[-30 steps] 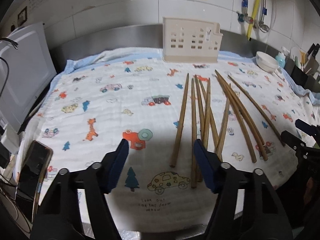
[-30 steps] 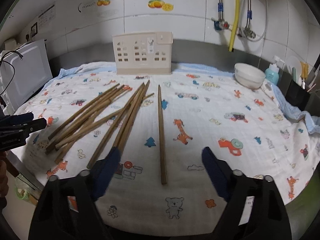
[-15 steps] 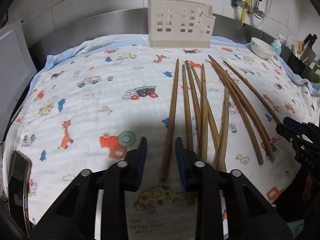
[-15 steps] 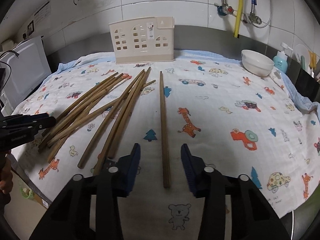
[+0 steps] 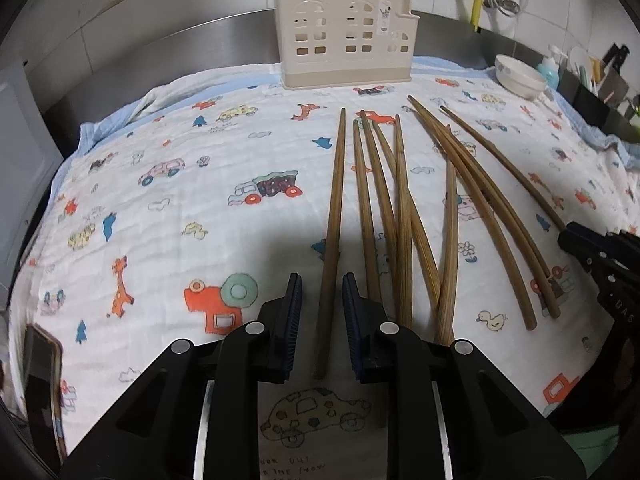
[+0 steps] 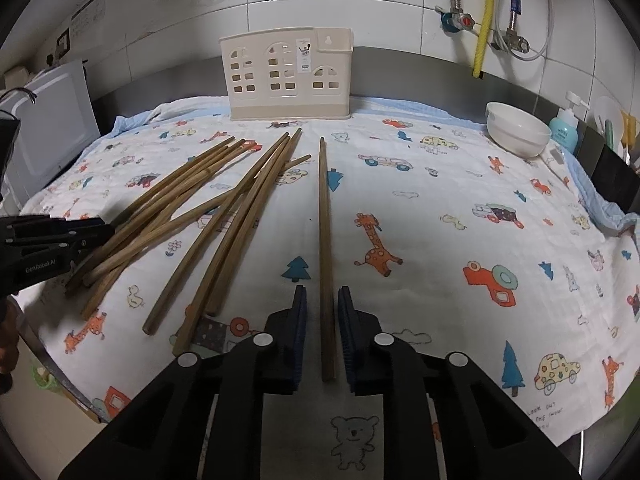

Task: Organize utensils
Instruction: 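Close the left gripper on one wooden chopstick while the right gripper grasps another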

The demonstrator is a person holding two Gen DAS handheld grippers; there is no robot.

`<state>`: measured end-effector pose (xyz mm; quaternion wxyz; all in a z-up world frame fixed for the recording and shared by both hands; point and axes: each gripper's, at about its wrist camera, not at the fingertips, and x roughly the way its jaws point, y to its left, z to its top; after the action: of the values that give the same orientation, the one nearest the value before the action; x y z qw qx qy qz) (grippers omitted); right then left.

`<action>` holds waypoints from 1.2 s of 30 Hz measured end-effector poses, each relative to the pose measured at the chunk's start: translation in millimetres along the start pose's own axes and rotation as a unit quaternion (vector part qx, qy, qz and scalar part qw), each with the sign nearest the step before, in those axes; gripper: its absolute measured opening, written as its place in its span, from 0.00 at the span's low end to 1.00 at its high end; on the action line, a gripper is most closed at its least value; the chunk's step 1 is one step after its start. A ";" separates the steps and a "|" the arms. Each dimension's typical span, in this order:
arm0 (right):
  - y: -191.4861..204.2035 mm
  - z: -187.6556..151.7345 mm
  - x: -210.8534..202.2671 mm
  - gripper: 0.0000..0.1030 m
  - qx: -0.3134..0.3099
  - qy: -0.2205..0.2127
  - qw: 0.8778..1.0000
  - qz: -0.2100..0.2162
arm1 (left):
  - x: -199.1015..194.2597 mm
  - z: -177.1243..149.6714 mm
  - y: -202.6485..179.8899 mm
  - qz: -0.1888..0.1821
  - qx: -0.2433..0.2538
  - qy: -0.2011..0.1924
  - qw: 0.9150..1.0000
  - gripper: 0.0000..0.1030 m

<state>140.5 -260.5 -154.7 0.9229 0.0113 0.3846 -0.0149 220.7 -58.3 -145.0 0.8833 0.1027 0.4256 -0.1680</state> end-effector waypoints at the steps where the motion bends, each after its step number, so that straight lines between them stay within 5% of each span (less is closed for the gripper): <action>1: 0.1 -0.2 0.0 0.15 0.000 0.000 1.000 -0.001 | 0.4 1.0 -0.9 0.001 0.003 0.003 1.000 0.18; 6: -0.1 -1.0 -0.4 0.15 0.003 -0.002 1.000 -0.001 | -0.6 3.0 -3.2 -0.001 0.008 0.011 1.000 0.08; 24: -2.6 2.5 -3.7 0.06 -0.001 -0.011 1.000 -0.007 | -10.6 2.5 3.7 -0.019 -0.023 -0.002 1.000 0.06; 30: -8.8 22.1 -36.9 0.06 0.010 -0.056 0.998 0.003 | -35.7 10.6 9.5 -0.024 -0.029 -0.041 0.998 0.05; 36: -9.1 76.3 -80.9 0.06 -0.033 -0.126 0.991 0.008 | -65.8 22.5 14.4 -0.041 -0.036 -0.086 0.995 0.05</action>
<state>137.4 -270.6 -43.6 0.9641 -0.0185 0.2650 0.0040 204.1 -38.5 -78.8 0.9120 0.0386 0.3579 -0.1967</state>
